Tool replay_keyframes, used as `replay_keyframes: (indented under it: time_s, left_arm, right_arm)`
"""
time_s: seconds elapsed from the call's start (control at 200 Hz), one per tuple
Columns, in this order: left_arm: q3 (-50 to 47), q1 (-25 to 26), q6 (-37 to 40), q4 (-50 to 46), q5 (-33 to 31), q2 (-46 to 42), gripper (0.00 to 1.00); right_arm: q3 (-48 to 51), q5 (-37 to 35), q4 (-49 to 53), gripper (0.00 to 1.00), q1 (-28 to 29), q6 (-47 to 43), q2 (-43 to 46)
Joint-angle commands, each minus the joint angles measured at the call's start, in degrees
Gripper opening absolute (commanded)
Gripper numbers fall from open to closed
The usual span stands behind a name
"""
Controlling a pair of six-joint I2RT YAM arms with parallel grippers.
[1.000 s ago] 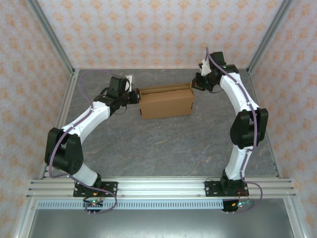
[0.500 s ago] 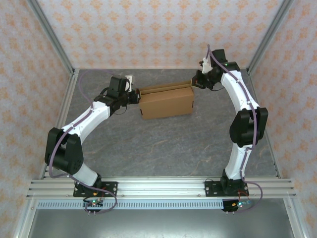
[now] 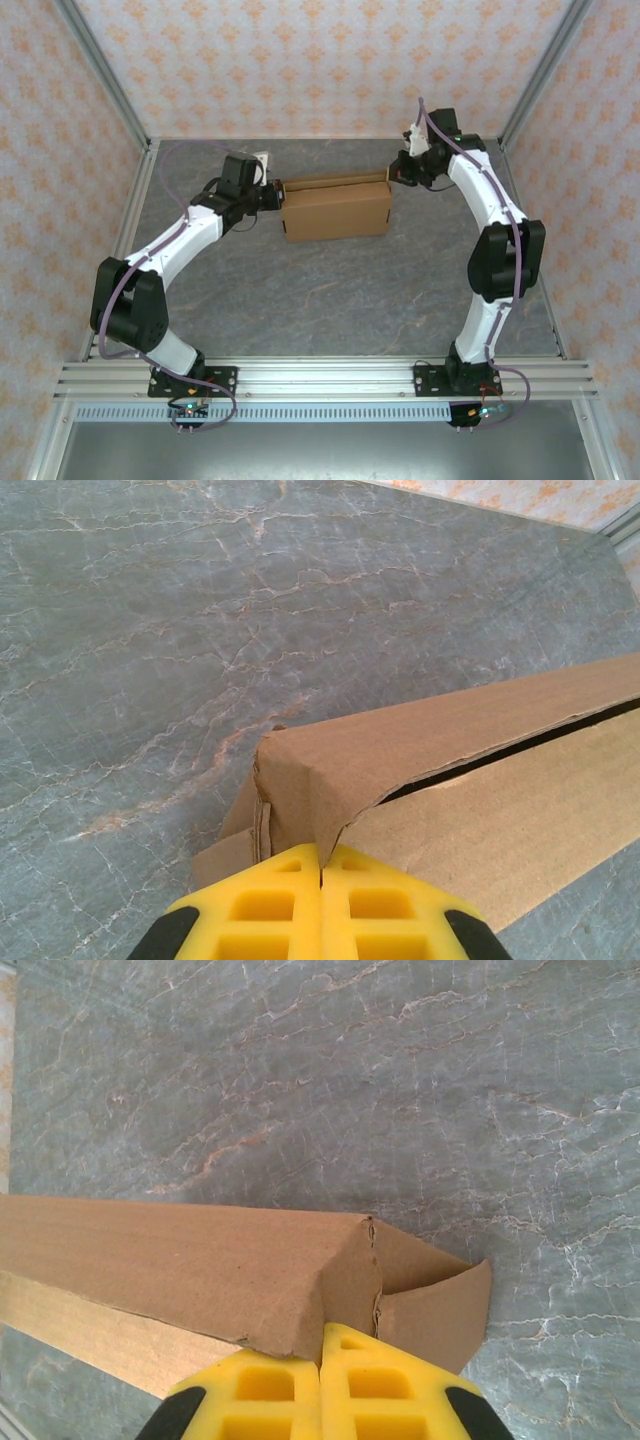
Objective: Fold the paper box
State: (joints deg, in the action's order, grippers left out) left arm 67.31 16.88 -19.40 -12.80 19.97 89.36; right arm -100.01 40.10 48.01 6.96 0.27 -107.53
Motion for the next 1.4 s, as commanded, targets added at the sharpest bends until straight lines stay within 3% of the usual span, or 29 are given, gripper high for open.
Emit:
replay_keyframes:
  time_s: [0.0, 0.315, 0.716, 1.101, 1.396]
  left_arm:
    - [-2.97, 0.42, 0.85, -8.13, -2.99, 0.46, 0.00]
    - [-3.09, 1.22, 1.05, -7.97, -3.84, 0.28, 0.00]
    - [-5.13, 2.62, 2.16, -6.58, -5.77, -0.86, 0.00]
    - [-4.57, 3.15, 3.07, -9.07, -8.38, -2.11, 0.00]
    - [-3.86, 0.55, 0.26, -11.34, -9.13, -4.34, 0.00]
  right_arm:
    - [3.96, -3.02, -0.62, 0.02, -0.46, -0.90, 1.93]
    - [8.45, -3.43, -3.44, 0.01, -0.37, 1.04, 3.83]
    - [17.32, -8.07, -10.38, 0.01, 0.24, -3.09, 8.45]
    - [18.19, -13.69, -10.19, 0.01, 1.65, -5.08, 8.74]
    - [17.27, -16.14, -8.56, 0.01, 1.56, -4.67, 8.75]
